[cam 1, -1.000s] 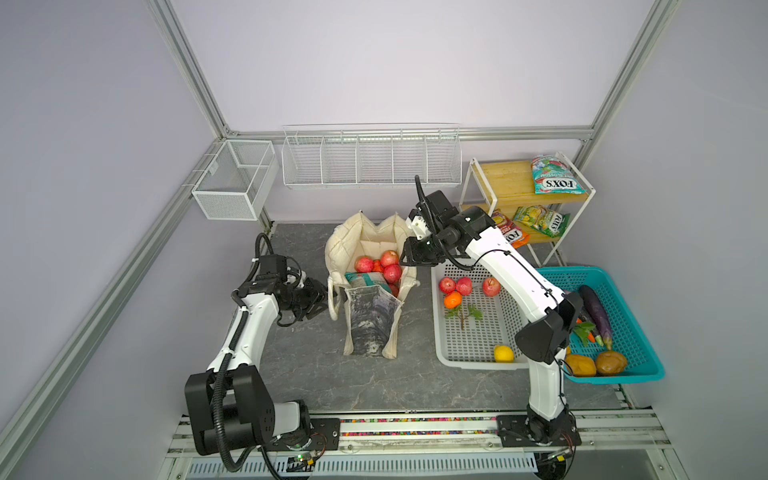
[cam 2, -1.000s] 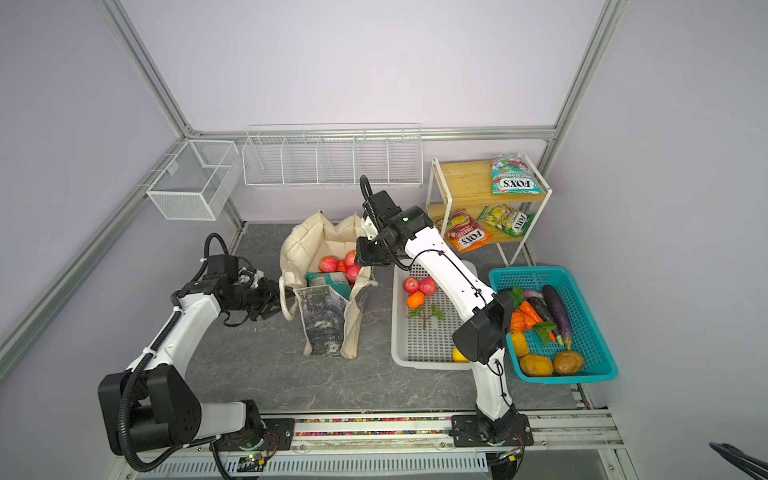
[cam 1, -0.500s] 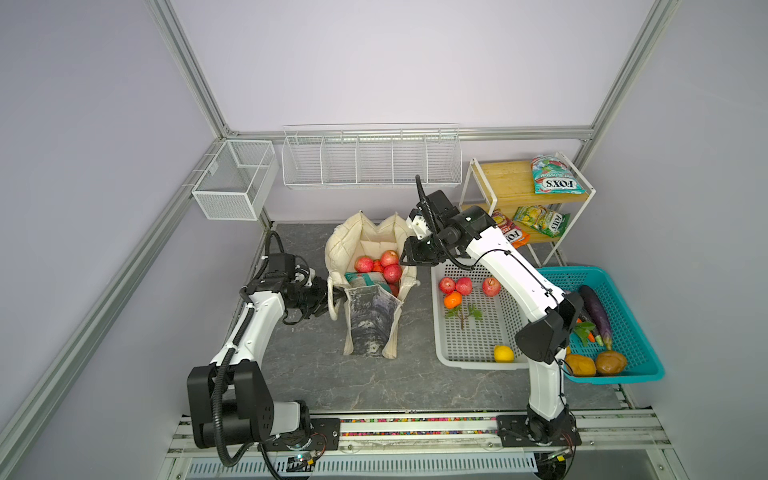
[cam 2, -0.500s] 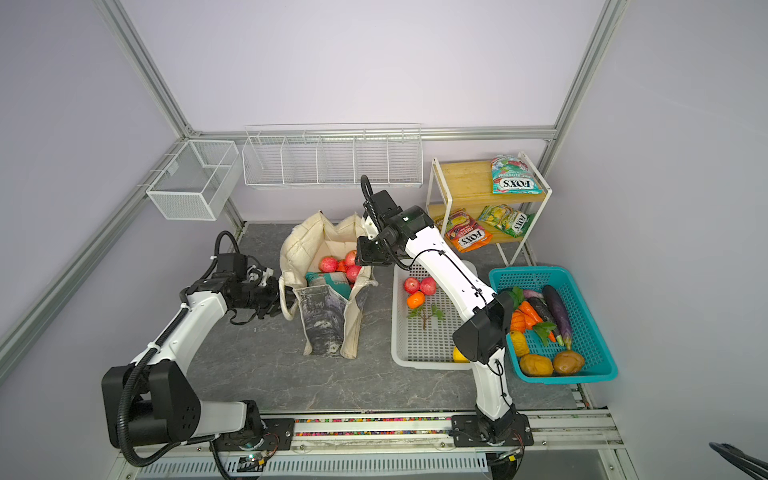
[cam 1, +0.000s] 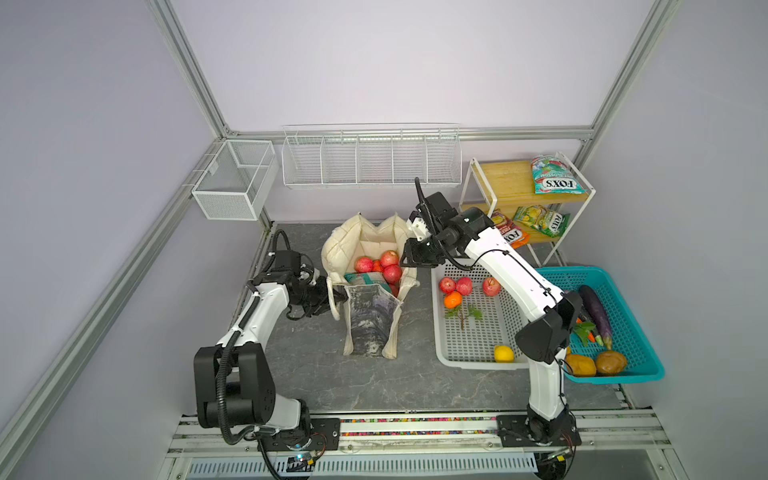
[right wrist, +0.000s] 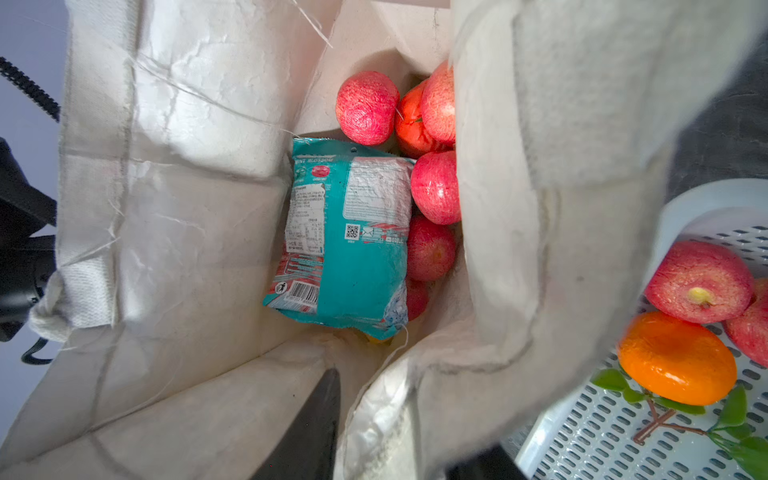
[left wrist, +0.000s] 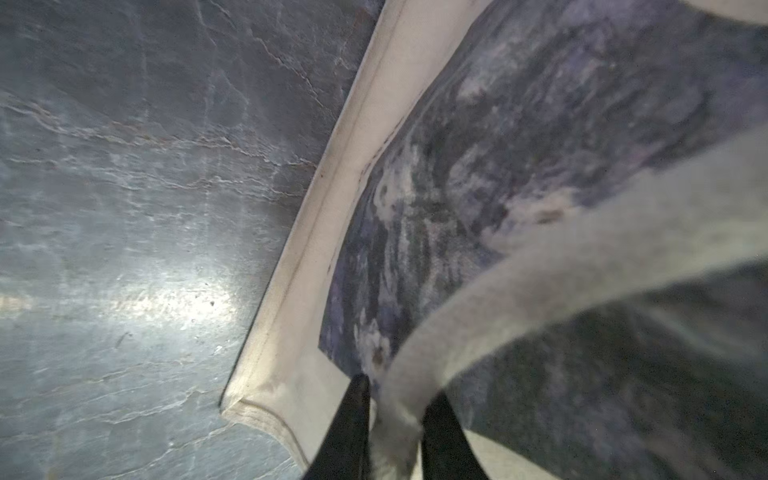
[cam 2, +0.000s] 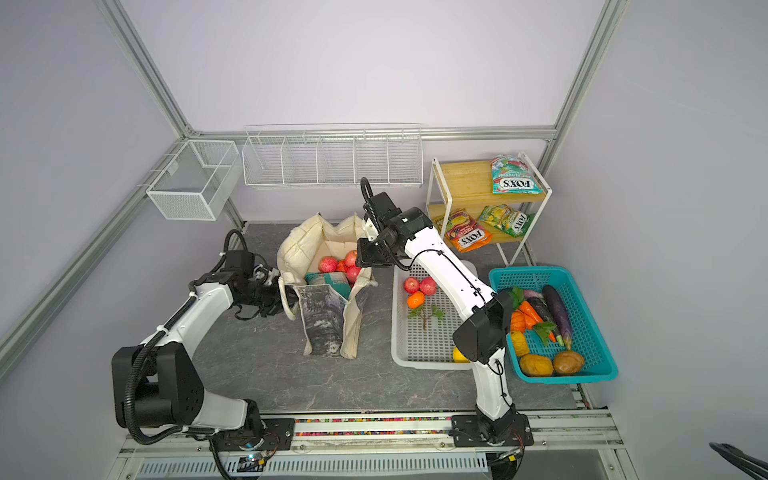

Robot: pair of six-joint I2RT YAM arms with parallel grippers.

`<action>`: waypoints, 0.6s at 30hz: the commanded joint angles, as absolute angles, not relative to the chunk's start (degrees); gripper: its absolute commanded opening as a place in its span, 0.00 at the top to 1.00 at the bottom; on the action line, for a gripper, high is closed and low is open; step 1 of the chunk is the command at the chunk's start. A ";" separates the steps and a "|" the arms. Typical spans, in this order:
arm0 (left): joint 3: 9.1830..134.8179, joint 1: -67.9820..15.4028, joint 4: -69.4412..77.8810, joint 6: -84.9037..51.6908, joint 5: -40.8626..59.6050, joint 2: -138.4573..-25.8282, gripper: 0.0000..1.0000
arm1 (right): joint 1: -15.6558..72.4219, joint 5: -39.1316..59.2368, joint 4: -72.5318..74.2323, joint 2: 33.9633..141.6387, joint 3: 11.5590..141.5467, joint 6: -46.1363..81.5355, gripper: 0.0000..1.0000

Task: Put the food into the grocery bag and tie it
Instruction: 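Lift the tote handle upward with the left gripper while the right gripper holds the rim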

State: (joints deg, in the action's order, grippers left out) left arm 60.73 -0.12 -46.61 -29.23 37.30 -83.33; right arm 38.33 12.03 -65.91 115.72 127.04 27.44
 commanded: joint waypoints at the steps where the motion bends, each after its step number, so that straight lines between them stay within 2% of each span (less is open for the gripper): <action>1: 63.47 -0.35 -50.86 -26.83 34.20 -83.06 0.86 | 38.08 12.39 -64.56 114.17 126.65 28.19 0.58; 12: 72.12 1.58 -58.98 -27.78 22.94 -79.10 1.00 | 38.06 12.22 -64.60 114.46 127.58 28.39 0.59; 18: 77.02 4.03 -59.53 -31.22 16.04 -73.62 1.00 | 38.06 12.81 -65.13 115.35 129.47 28.56 0.60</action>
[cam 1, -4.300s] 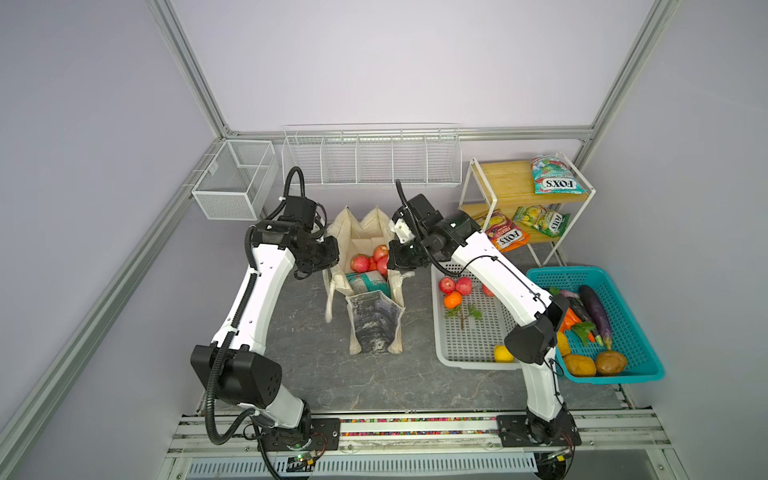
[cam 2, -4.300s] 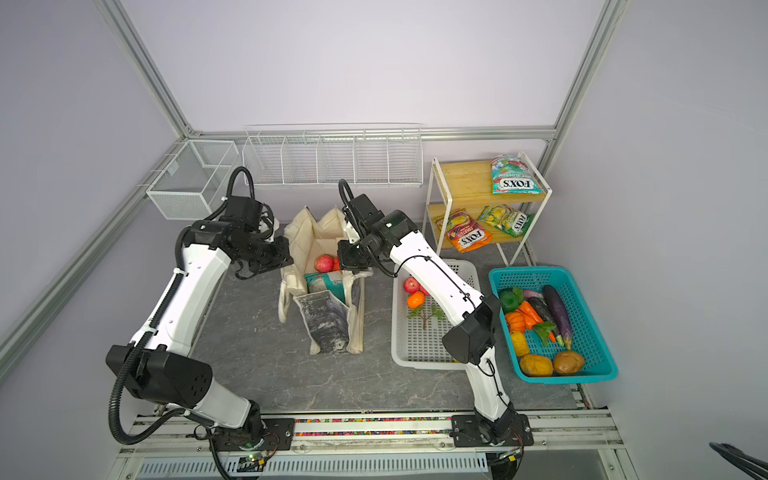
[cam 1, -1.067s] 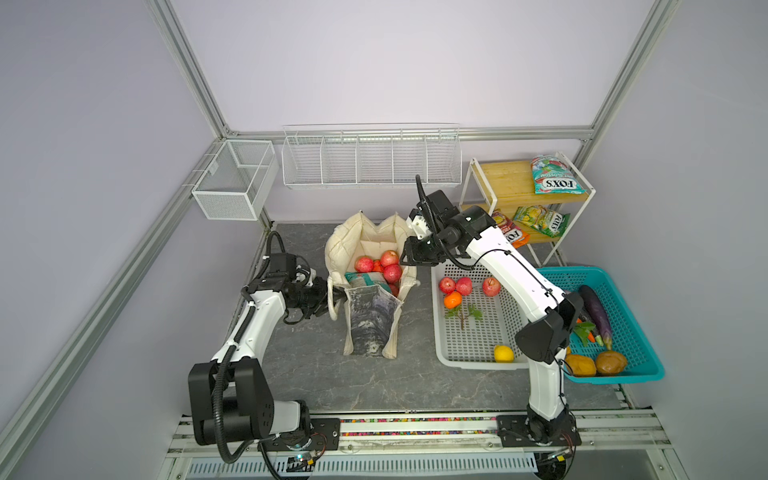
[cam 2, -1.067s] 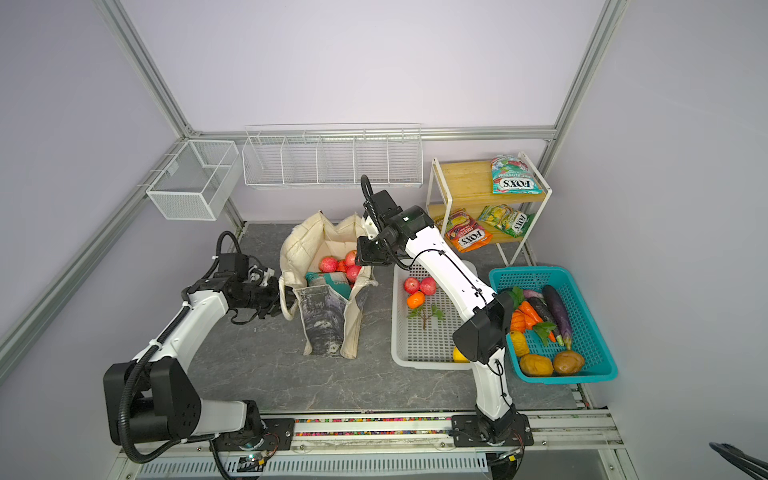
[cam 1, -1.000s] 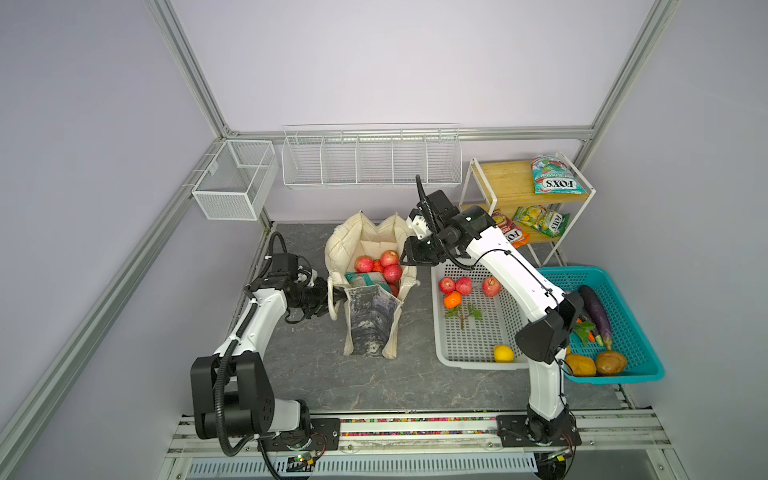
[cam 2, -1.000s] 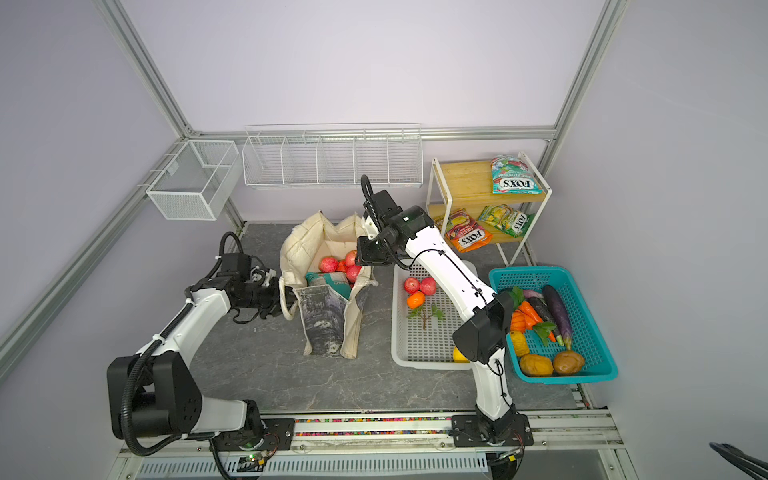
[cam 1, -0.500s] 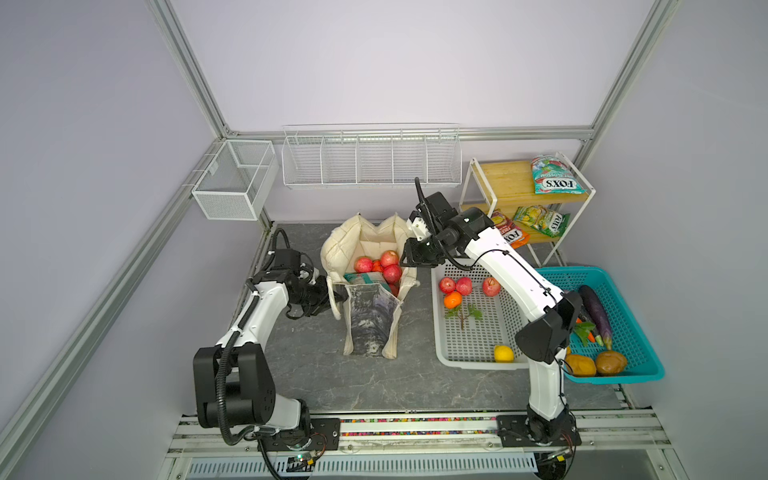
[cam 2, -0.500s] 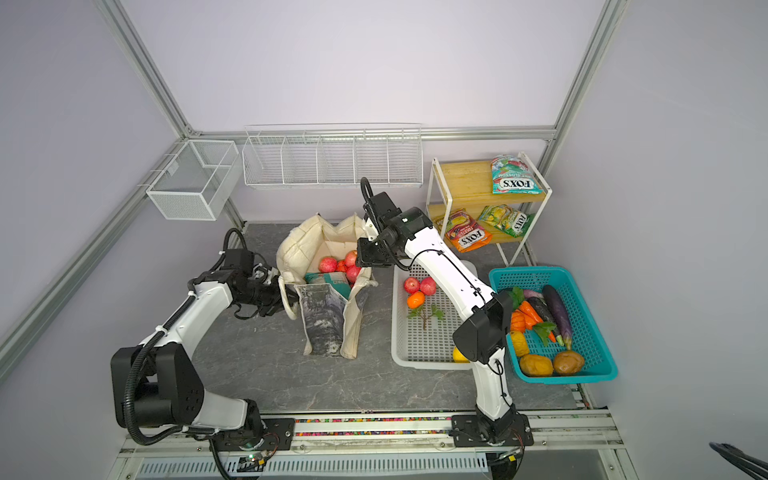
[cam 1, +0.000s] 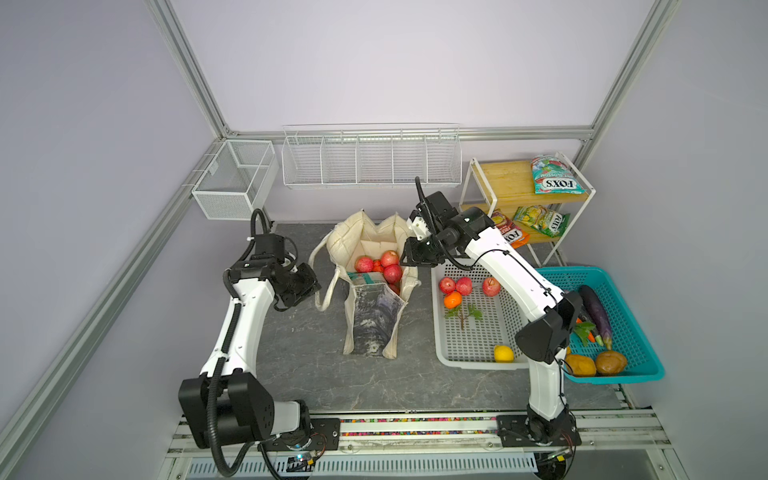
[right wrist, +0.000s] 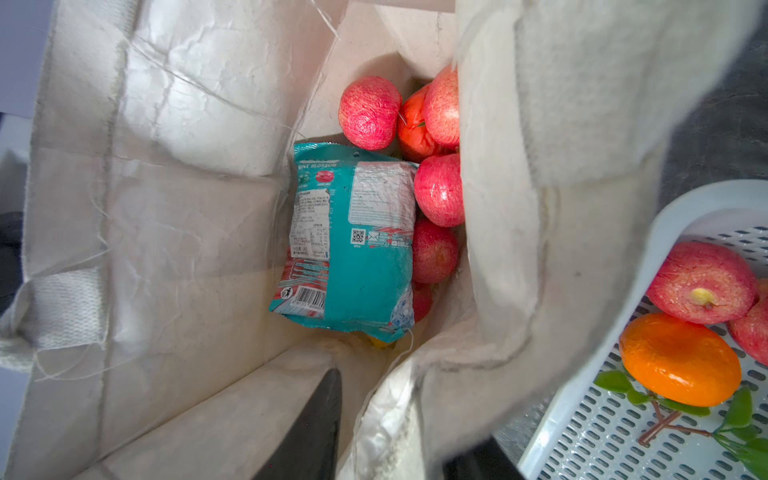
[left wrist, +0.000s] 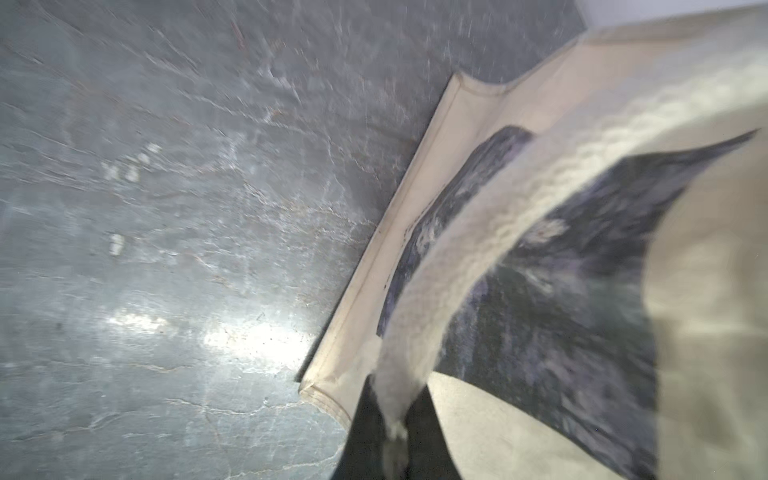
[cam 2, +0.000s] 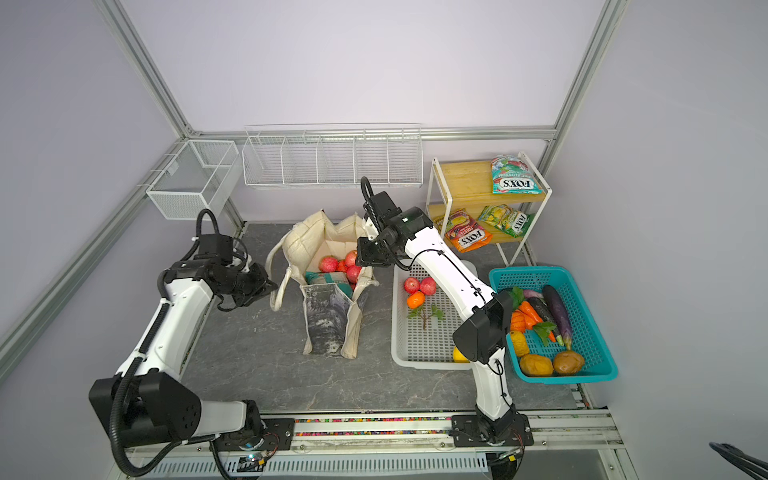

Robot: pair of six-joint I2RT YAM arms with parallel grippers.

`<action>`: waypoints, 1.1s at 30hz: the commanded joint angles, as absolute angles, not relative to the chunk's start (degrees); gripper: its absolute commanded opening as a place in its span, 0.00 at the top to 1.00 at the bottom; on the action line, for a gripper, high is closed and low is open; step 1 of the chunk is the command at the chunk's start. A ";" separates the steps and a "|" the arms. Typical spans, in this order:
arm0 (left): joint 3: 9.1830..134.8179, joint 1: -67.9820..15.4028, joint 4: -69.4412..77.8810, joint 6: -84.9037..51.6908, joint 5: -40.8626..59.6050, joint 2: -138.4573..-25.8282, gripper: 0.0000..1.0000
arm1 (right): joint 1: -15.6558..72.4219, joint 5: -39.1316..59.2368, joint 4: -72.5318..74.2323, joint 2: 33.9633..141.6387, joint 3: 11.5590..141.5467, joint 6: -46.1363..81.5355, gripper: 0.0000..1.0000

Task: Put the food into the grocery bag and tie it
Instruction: 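Lift the tote handle upward with the left gripper while the right gripper holds the rim, then release the rim with the right gripper and reach toward the other tote handle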

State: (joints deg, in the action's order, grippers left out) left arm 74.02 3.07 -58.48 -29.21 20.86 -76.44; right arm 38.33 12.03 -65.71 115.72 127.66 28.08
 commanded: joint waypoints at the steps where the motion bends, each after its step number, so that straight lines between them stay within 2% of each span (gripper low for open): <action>1: 77.65 4.31 -59.21 -31.90 15.08 -72.72 1.00 | 38.11 12.92 -65.12 115.49 129.95 28.64 0.61; 11: 84.05 4.77 -58.59 -35.79 11.34 -71.19 1.00 | 37.97 13.19 -67.21 117.86 135.34 27.86 0.61; 18: 88.31 4.94 -58.27 -37.75 7.91 -72.63 1.00 | 36.25 11.19 -66.96 115.88 136.49 28.80 0.56; 24: 89.03 5.81 -59.43 -38.77 3.60 -73.29 1.00 | 32.03 11.15 -66.50 111.81 136.55 34.76 0.48; 28: 89.55 6.39 -60.08 -38.85 2.75 -74.15 1.00 | 28.82 12.12 -64.95 108.54 132.95 37.45 0.44; 33: 90.24 6.92 -60.46 -38.87 1.94 -74.92 1.00 | 25.08 14.55 -59.43 103.16 119.84 42.67 0.43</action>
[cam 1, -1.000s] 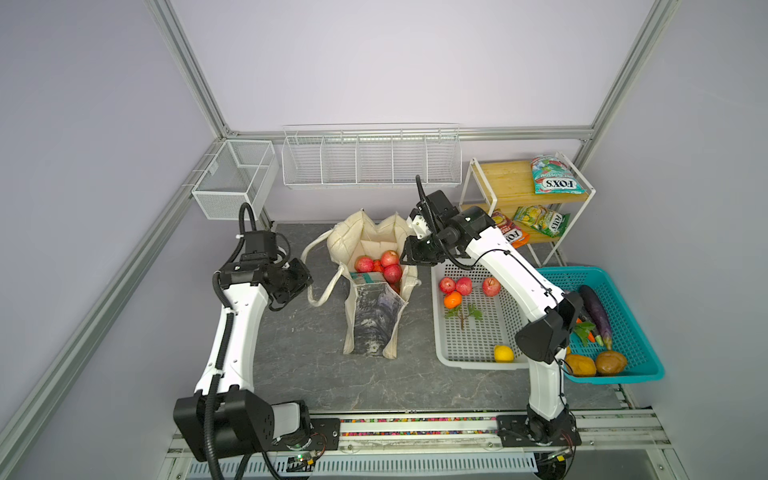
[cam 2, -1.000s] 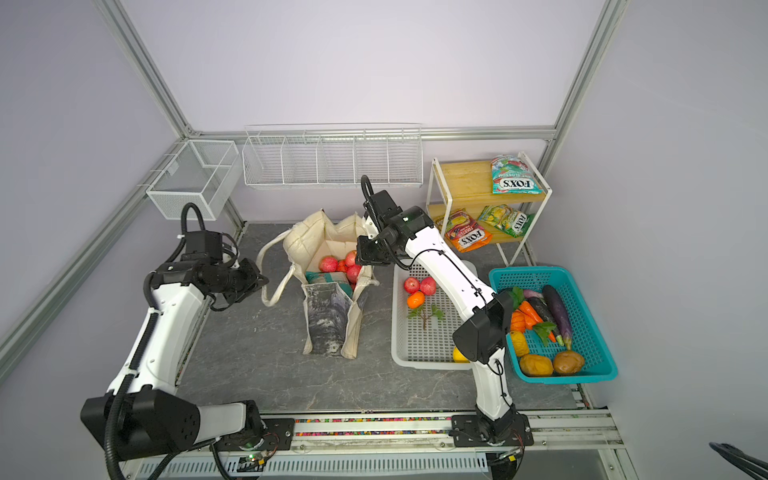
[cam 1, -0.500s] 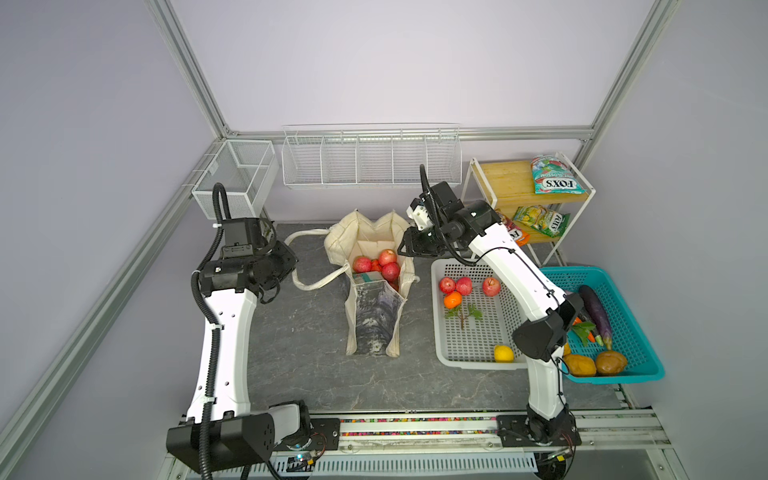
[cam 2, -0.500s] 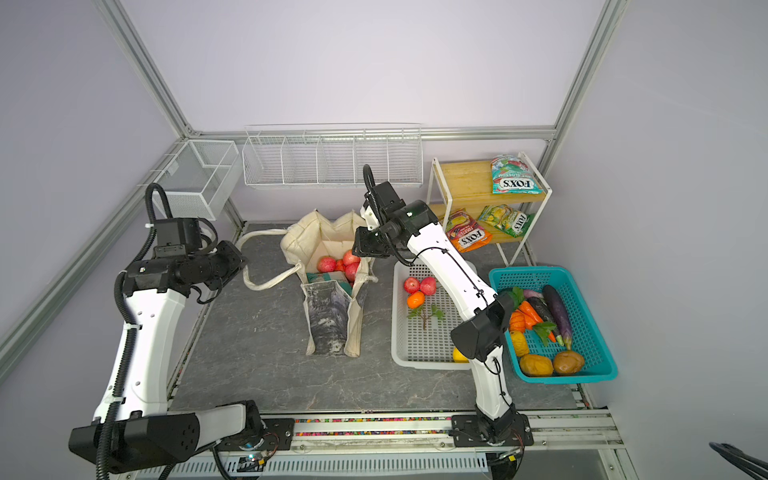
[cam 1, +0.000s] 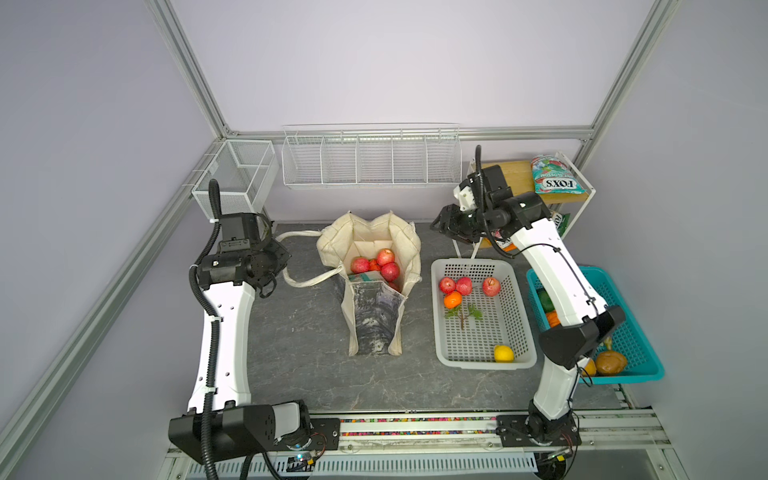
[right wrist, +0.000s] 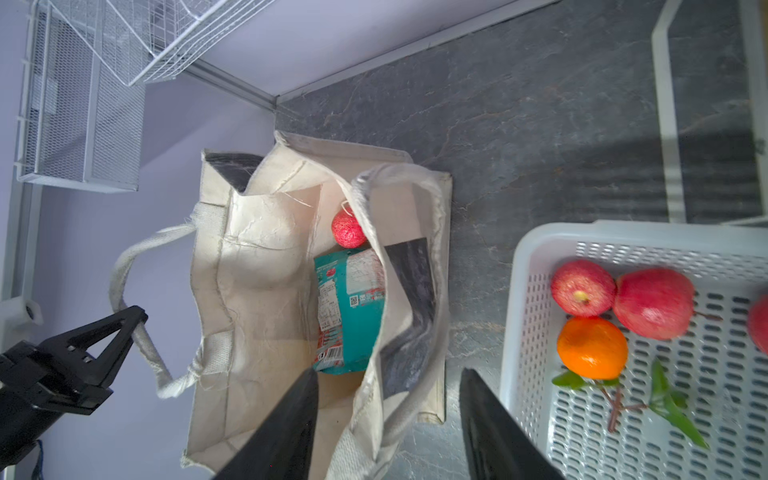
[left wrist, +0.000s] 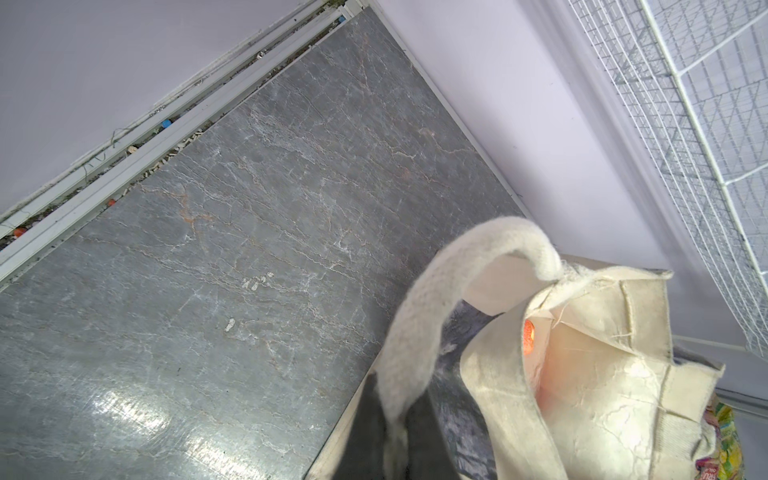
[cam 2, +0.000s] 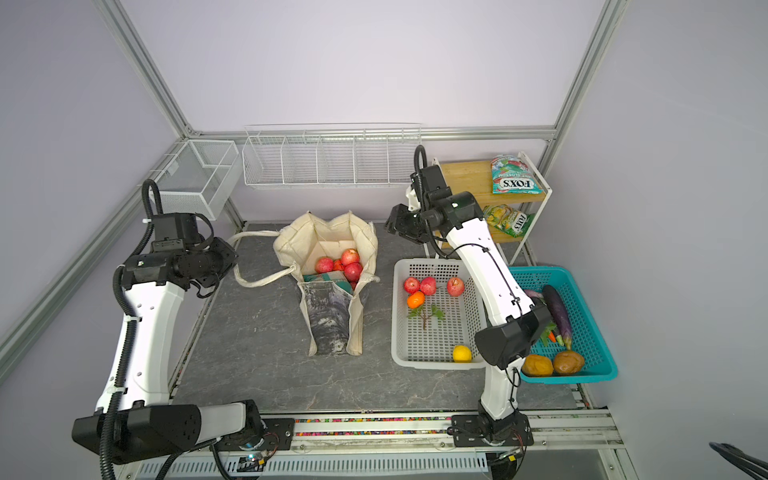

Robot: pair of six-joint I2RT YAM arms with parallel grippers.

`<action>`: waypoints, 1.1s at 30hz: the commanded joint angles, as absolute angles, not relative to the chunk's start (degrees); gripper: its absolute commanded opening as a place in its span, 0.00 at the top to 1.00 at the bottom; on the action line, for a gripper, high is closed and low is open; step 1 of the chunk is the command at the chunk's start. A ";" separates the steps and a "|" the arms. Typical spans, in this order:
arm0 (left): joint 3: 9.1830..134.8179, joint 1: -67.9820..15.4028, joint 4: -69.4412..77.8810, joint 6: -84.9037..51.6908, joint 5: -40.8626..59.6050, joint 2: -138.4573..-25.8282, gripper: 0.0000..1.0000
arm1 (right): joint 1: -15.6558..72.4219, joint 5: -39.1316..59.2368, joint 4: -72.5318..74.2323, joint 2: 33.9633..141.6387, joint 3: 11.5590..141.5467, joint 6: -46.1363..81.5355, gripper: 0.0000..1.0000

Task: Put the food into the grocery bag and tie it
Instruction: 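Release the rim with the right gripper and reach toward the other tote handle, then grasp the second tote handle with the right gripper and lift it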

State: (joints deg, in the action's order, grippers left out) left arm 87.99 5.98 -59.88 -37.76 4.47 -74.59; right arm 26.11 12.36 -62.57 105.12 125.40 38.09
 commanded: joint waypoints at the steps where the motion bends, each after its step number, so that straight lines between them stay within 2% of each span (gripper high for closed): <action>1: 90.42 7.12 -60.56 -38.88 1.73 -75.01 1.00 | 24.44 15.65 -57.34 101.87 115.78 44.94 0.43; 5: 90.62 7.51 -60.91 -38.76 1.32 -75.42 1.00 | 23.46 22.34 -45.54 98.55 100.10 55.95 0.44; 11: 90.44 8.30 -61.26 -38.85 0.05 -75.84 1.00 | 24.63 28.60 -38.17 101.07 91.21 65.40 0.44; 30: 89.65 8.93 -60.14 -39.73 0.32 -75.84 1.00 | 30.59 33.03 -29.55 110.14 87.48 74.00 0.44; 33: 88.97 8.96 -59.44 -39.97 0.53 -75.52 1.00 | 30.76 33.13 -28.63 111.37 87.31 74.18 0.47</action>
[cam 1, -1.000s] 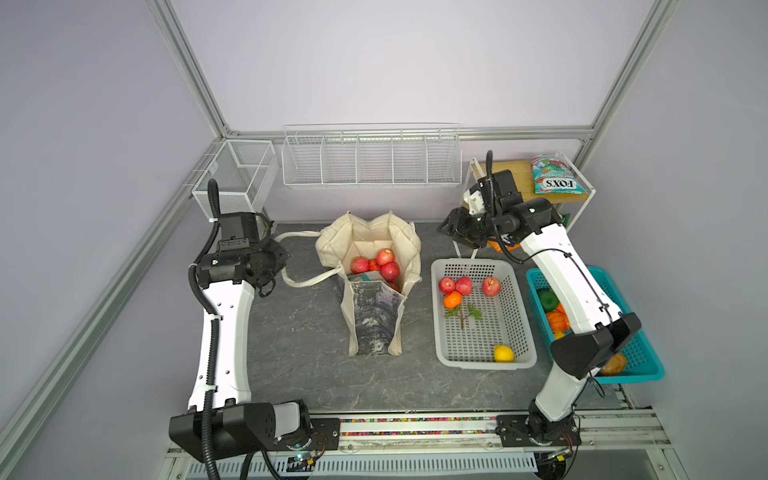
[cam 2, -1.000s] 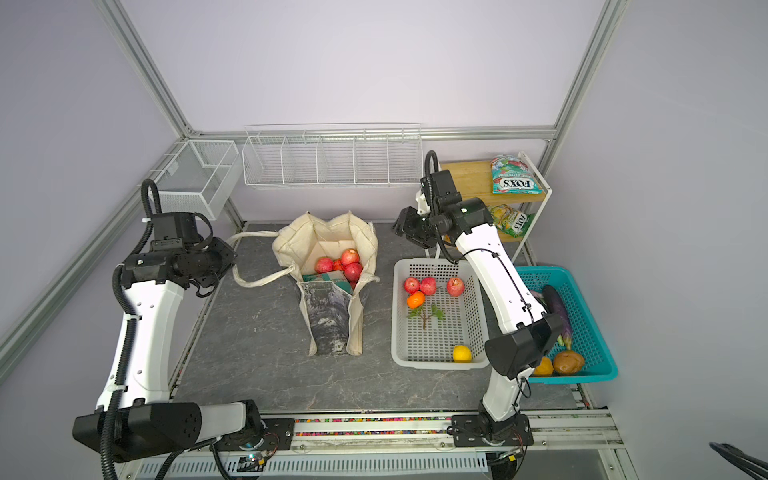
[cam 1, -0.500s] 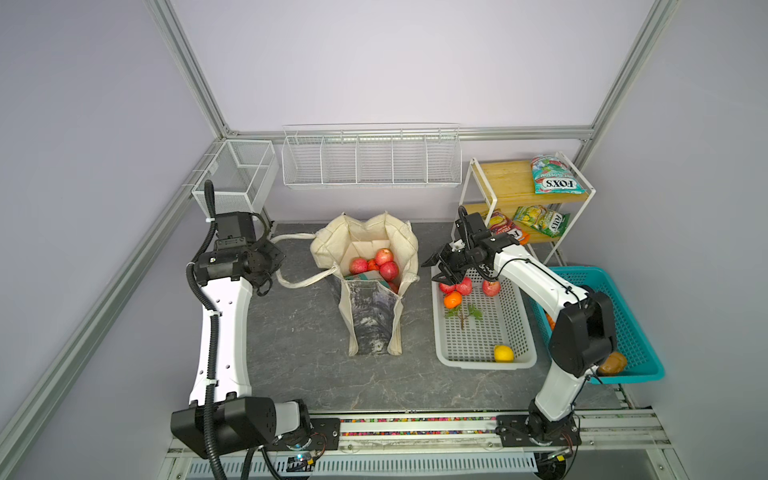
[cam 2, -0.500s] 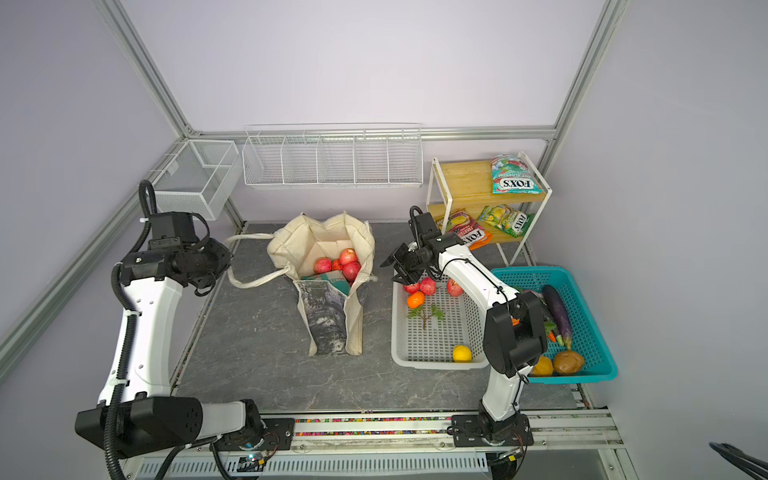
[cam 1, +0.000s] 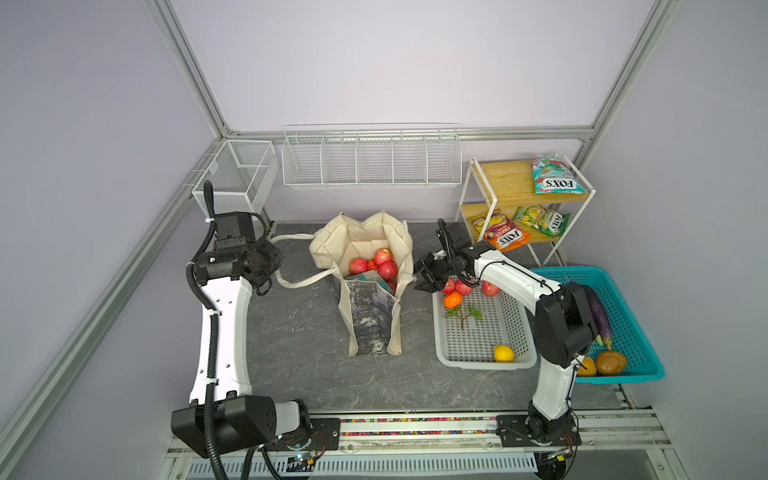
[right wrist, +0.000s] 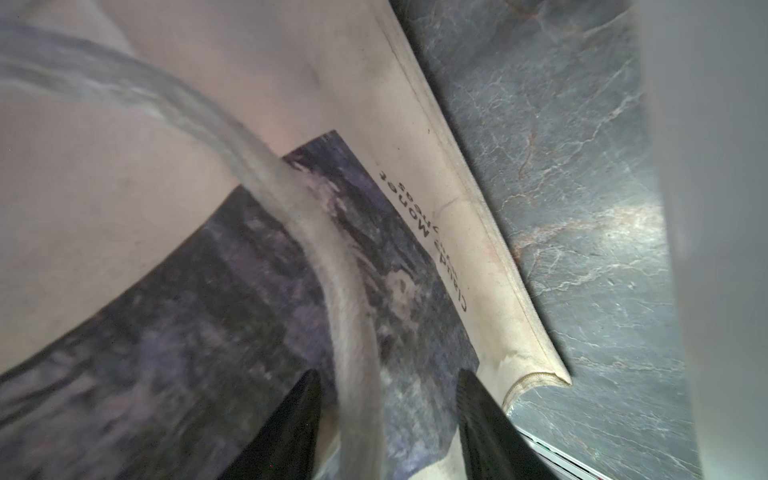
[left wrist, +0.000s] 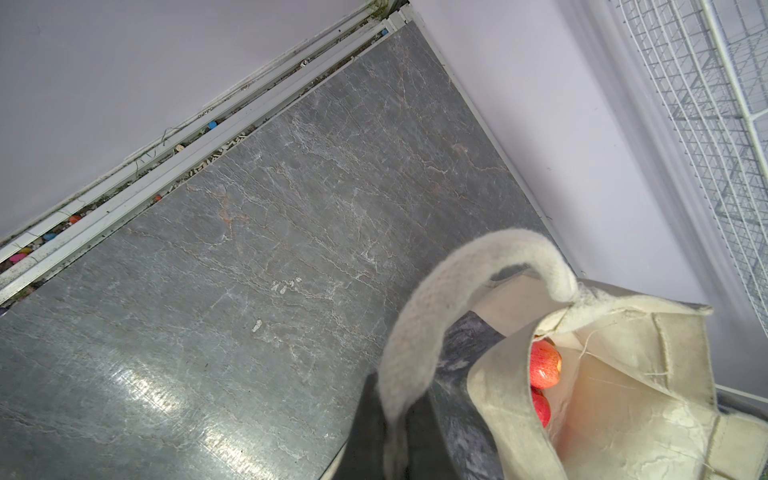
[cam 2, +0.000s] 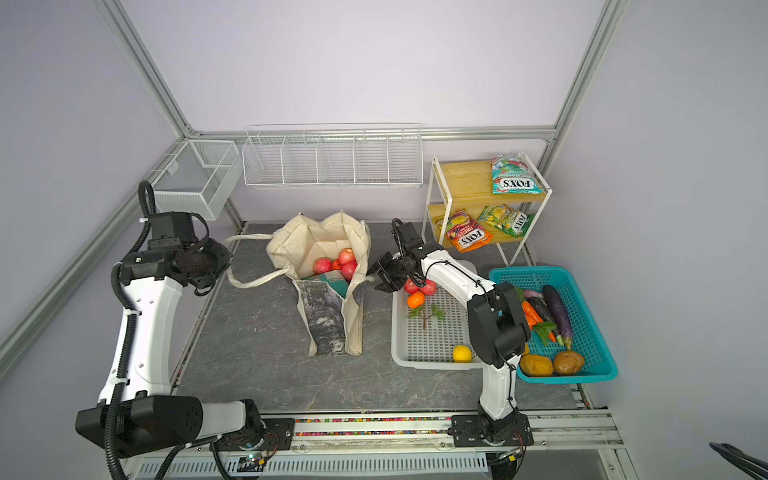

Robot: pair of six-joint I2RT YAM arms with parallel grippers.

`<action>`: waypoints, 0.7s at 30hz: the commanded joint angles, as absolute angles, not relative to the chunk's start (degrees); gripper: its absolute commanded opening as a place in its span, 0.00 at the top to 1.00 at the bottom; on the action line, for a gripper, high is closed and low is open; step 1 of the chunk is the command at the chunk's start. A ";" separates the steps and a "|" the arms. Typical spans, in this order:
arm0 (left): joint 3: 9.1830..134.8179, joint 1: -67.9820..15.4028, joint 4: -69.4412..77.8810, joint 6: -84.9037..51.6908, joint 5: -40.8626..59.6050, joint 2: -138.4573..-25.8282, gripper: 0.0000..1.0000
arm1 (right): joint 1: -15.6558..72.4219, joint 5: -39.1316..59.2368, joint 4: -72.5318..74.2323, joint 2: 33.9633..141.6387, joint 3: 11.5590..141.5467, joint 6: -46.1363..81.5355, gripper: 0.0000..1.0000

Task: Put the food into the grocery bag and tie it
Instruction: 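Grasp the second tote handle with the right gripper and lift it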

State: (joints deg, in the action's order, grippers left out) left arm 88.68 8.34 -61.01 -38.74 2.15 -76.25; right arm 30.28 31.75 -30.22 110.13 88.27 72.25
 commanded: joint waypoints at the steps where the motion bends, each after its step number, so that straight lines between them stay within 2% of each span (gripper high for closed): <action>1: 88.73 9.04 -59.23 -40.09 0.53 -75.38 1.00 | 30.77 33.07 -28.35 111.59 87.34 74.25 0.48; 9: 88.20 9.12 -58.54 -40.30 1.02 -75.29 1.00 | 30.39 32.35 -26.80 113.69 88.45 74.27 0.56; 21: 88.77 9.18 -58.54 -40.25 1.53 -75.13 1.00 | 29.15 29.15 -30.31 111.97 89.39 70.66 0.79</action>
State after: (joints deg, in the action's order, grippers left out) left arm 88.49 8.36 -59.90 -39.03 2.46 -76.23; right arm 30.02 31.48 -26.70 113.30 88.20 72.29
